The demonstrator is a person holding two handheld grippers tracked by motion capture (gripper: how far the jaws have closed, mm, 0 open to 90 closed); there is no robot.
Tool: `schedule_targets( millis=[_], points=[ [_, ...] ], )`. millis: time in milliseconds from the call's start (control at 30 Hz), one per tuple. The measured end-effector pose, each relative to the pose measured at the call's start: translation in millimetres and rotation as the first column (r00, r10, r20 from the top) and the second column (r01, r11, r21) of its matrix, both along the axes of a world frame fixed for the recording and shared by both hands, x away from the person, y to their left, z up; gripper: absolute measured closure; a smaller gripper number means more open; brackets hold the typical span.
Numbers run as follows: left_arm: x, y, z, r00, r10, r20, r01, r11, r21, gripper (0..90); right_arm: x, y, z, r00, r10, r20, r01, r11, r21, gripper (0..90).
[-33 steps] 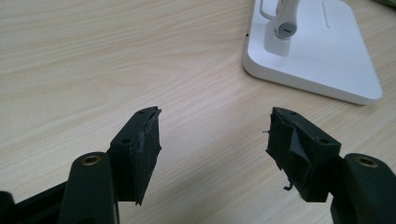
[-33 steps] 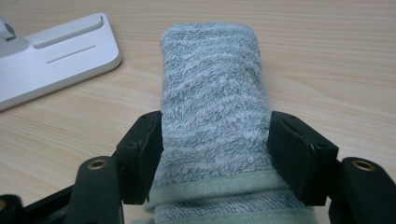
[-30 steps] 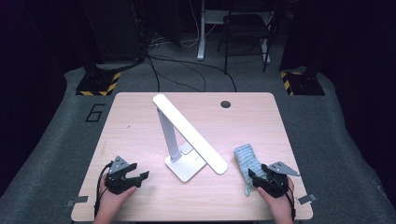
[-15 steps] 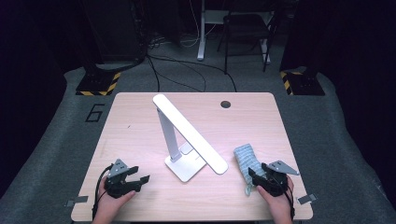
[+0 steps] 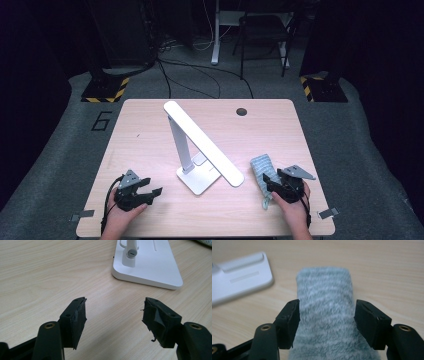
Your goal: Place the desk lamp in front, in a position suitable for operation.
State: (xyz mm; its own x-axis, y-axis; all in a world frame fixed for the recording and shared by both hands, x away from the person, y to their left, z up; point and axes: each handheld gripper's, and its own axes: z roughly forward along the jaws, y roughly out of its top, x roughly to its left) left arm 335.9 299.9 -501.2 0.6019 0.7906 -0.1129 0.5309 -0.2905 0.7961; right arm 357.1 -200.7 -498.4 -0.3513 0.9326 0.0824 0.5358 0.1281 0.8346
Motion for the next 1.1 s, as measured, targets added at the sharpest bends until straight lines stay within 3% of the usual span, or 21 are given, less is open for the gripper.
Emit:
schedule_targets(
  millis=[67, 133, 433, 567, 800, 967, 1100],
  points=[
    [-0.6, 0.6, 0.4, 1.0000, -0.003, 0.002, 0.003, 1.0000, 0.007, 34.9, 2.1, 4.9, -7.1, 1.0000, 0.006, 0.003, -0.006, 0.997, -0.082, 35.4],
    [-1.2, 0.9, 0.6, 1.0000, -0.004, 0.008, 0.003, 1.0000, 0.009, 34.8, 3.2, 6.7, -12.0, 0.9999, 0.009, -0.014, -0.011, 0.994, -0.111, 35.3],
    [-1.9, 3.0, -0.4, 1.0000, 0.002, -0.003, -0.001, 1.0000, 0.008, 35.2, 6.7, 4.7, -18.1, 0.9994, -0.022, -0.027, 0.019, 0.994, -0.108, 34.3],
    [-1.1, 3.1, -0.2, 1.0000, 0.003, -0.001, -0.003, 1.0000, 0.007, 35.2, 7.9, 5.0, -20.9, 0.9991, -0.005, -0.041, 0.000, 0.993, -0.115, 35.7],
    [0.0, 2.1, -0.3, 1.0000, -0.003, -0.002, 0.003, 0.9999, 0.011, 35.2, 7.1, 1.6, -17.4, 0.9978, -0.001, -0.066, -0.006, 0.994, -0.111, 49.9],
    [0.4, 2.6, 0.2, 1.0000, -0.006, -0.005, 0.006, 1.0000, 0.006, 35.2, 4.1, -4.0, -14.8, 0.9965, -0.051, -0.066, 0.042, 0.991, -0.124, 53.8],
    [0.2, 2.4, 1.0, 1.0000, -0.006, -0.006, 0.006, 0.9999, -0.011, 35.2, 1.9, -12.8, -13.7, 0.9930, -0.091, -0.075, 0.083, 0.991, -0.105, 54.3]
  ],
)
